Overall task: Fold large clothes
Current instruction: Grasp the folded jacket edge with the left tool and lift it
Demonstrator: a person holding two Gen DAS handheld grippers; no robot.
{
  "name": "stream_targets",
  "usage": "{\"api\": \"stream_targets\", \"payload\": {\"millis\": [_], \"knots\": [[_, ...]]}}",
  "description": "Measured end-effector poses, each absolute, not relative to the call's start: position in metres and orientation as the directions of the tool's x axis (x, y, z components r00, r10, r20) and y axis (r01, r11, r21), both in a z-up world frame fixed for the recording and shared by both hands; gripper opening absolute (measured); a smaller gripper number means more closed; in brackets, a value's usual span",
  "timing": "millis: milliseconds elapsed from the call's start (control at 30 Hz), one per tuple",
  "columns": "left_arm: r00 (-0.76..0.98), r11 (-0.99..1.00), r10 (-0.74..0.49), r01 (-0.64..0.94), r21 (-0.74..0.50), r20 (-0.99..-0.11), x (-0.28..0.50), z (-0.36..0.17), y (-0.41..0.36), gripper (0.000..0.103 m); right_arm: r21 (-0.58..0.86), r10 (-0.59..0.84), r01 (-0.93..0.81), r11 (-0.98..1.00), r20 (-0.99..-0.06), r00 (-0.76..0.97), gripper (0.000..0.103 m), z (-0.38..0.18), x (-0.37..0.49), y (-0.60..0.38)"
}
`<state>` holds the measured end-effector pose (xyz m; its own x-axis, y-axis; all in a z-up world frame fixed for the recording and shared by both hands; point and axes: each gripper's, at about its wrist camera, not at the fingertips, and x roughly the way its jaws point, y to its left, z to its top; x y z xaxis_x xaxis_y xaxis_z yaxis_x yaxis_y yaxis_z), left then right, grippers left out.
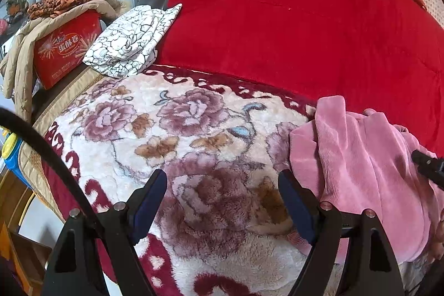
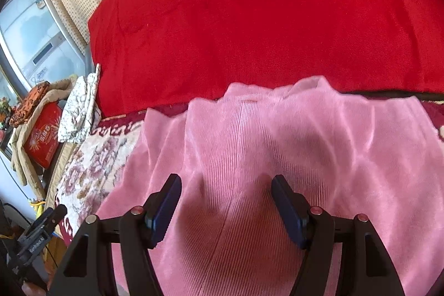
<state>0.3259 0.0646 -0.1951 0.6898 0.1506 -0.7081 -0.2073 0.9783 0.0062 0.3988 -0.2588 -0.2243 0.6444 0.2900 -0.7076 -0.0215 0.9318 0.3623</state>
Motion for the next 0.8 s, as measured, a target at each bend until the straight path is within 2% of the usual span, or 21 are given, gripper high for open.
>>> {"api": "stream_targets", "payload": {"millis": [167, 300, 367, 467, 633, 800], "knots": [[0.702, 0.983, 0.117, -0.181, -0.018, -0.702, 0.33, -0.193, 0.054, 0.083, 0.361, 0.25, 0.011, 0.932, -0.667, 0.701, 0.071, -0.207, 0.391, -0.279], [0.705, 0.995, 0.054, -0.101, -0.025, -0.707, 0.342, -0.2, 0.028, 0.083, 0.404, 0.271, 0.067, 0.912, -0.717, 0.642, 0.071, -0.227, 0.401, -0.295], [0.673, 1.0, 0.025, -0.028, 0.008, -0.739, 0.355, -0.214, 0.006, 0.083, 0.427, 0.304, 0.089, 0.9, -0.76, 0.574, 0.072, -0.25, 0.411, -0.299], [0.569, 0.998, 0.02, 0.034, 0.048, -0.822, 0.378, -0.246, -0.016, 0.083, 0.433, 0.313, 0.077, 0.898, -0.753, 0.579, 0.071, -0.246, 0.408, -0.305], [0.517, 1.0, -0.008, 0.016, 0.0, -0.856, 0.392, -0.259, -0.016, 0.088, 0.465, 0.304, 0.099, 0.88, -0.711, 0.634, 0.071, -0.224, 0.382, -0.335], [0.562, 1.0, 0.009, -0.016, 0.0, -0.827, 0.379, -0.243, -0.013, 0.088, 0.531, 0.293, 0.167, 0.831, -0.672, 0.68, 0.071, -0.209, 0.352, -0.389]]}}
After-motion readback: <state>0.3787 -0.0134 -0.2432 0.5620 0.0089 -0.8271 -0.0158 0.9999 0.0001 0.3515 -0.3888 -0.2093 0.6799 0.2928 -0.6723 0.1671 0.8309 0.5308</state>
